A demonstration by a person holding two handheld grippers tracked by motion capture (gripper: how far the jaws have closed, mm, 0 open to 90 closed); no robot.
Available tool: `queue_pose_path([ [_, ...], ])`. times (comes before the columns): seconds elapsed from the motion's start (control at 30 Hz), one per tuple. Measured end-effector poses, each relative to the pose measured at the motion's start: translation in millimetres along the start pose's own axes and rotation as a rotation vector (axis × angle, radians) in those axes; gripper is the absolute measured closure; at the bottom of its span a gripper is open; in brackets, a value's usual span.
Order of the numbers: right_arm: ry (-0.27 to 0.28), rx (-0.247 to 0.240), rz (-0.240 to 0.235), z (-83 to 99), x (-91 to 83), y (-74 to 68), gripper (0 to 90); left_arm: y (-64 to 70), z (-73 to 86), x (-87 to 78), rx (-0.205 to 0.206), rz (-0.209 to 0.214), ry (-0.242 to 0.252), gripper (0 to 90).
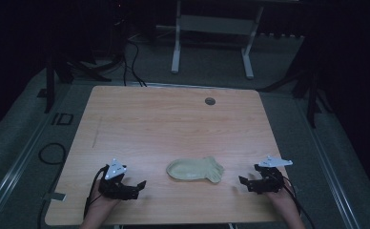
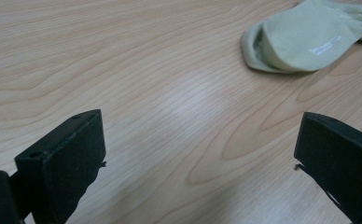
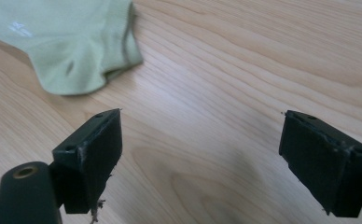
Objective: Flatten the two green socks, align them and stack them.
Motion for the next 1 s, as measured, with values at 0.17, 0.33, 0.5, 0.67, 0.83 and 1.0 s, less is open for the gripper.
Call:
queue_pose_path([
  [0.17, -0.009, 0.017, 0.009, 10.9, -5.7, 5.5, 13.3, -9.9, 6.8, -6.2, -0.008, -0.014, 0.002, 2.1],
  [0.33, -0.001, 0.045, 0.024, 19.5, -14.2, 11.9, 13.4, -21.5, 13.3, -12.9, -0.033, -0.031, 0.003, 2.1],
  [0.5, 0.014, 0.065, 0.038, 26.0, -25.1, 17.2, 13.4, -30.9, 20.1, -21.1, -0.054, -0.044, 0.003, 2.1],
  [0.67, 0.024, 0.077, 0.053, 31.4, -32.3, 20.8, 13.5, -39.5, 25.2, -29.5, -0.065, -0.064, 0.012, 2.1],
  [0.83, 0.072, 0.061, 0.088, 36.7, -41.4, 23.6, 13.5, -55.6, 34.3, -42.1, -0.097, -0.108, 0.02, 2.1],
  [1.0, 0.086, 0.074, 0.134, 44.0, -46.2, 27.4, 13.5, -67.5, 41.6, -50.1, -0.123, -0.153, 0.031, 2.1],
])
Point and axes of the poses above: each handheld gripper's, and its own axes: x roughly forward along the jaws, z roughly out of its underside, y roughly to its right, the point moved 8 cm from there along x, roughly forward along the jaws, and after that the axes turned 12 degrees about -z, right-handed, at the moved point
